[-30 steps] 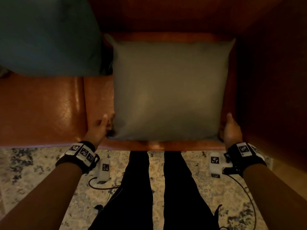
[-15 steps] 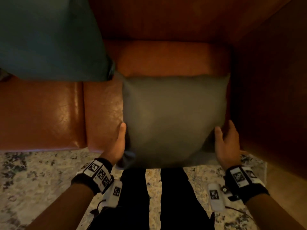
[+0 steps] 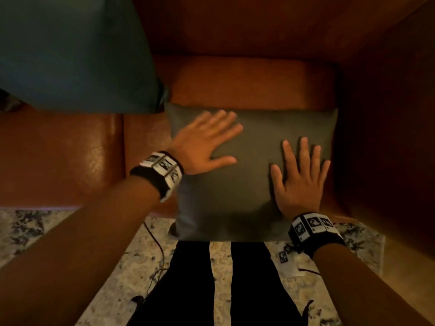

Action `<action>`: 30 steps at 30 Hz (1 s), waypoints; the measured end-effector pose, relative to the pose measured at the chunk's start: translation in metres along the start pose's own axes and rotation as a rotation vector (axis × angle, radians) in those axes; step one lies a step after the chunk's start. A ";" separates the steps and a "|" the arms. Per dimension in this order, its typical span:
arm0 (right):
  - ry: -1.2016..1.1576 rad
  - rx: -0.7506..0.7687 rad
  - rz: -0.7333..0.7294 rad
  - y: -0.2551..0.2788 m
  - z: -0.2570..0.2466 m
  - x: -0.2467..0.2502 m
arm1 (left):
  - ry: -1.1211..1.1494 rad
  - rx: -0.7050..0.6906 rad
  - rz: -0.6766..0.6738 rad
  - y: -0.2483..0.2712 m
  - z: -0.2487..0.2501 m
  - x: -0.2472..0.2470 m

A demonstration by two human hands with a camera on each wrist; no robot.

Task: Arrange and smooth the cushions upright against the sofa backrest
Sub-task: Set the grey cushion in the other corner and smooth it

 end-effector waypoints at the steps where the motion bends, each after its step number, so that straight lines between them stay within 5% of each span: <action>1: -0.004 -0.001 -0.016 0.000 0.004 -0.002 | 0.045 0.162 -0.013 0.006 -0.030 -0.005; 3: 0.011 -0.008 -0.007 -0.004 0.002 -0.005 | 0.141 0.520 -0.029 0.025 -0.082 -0.004; 5: 0.024 -0.015 0.006 -0.011 -0.009 -0.008 | 0.151 0.624 0.018 0.026 -0.086 0.004; 7: 0.024 -0.018 -0.007 -0.015 -0.014 -0.010 | 0.155 0.380 0.162 0.005 -0.043 0.022; 9: 0.013 -0.029 -0.014 -0.014 -0.005 -0.010 | 0.072 -0.016 0.152 -0.005 0.007 0.019; 11: -0.014 -0.034 -0.050 -0.013 0.007 -0.006 | -0.019 -0.127 0.064 0.001 0.016 0.000; 16: -0.017 -0.064 -0.078 -0.020 -0.002 -0.006 | 0.262 0.644 0.140 0.043 -0.071 -0.028; 18: -0.009 -0.067 -0.071 -0.023 -0.009 -0.008 | 0.285 0.710 0.197 0.039 -0.064 -0.015; 20: -0.013 -0.072 -0.089 -0.021 -0.006 -0.007 | 0.231 0.412 0.249 0.021 -0.033 0.000; 22: -0.028 -0.062 -0.104 -0.019 0.000 -0.004 | 0.087 -0.023 0.174 0.015 -0.002 -0.007; 23: -0.045 -0.055 -0.131 -0.019 0.004 -0.002 | 0.030 -0.118 0.132 0.019 0.000 -0.015; 25: -0.092 -0.050 -0.200 -0.022 0.007 0.001 | 0.071 0.025 0.131 0.032 -0.026 -0.030; 28: -0.139 -0.066 -0.253 -0.030 0.004 0.007 | 0.364 0.629 0.186 0.058 -0.064 -0.038; 30: -0.178 -0.069 -0.272 -0.033 0.003 0.012 | 0.418 0.761 0.248 0.062 -0.050 -0.031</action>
Point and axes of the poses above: each hand's wrist, its own y-axis away from the middle knuckle, its own x-axis out of the back of the hand, z = x × y, the point moved 4 cm from there along -y, towards the middle knuckle, and after that the axes turned 1 degree about x, right-handed, at the moved point
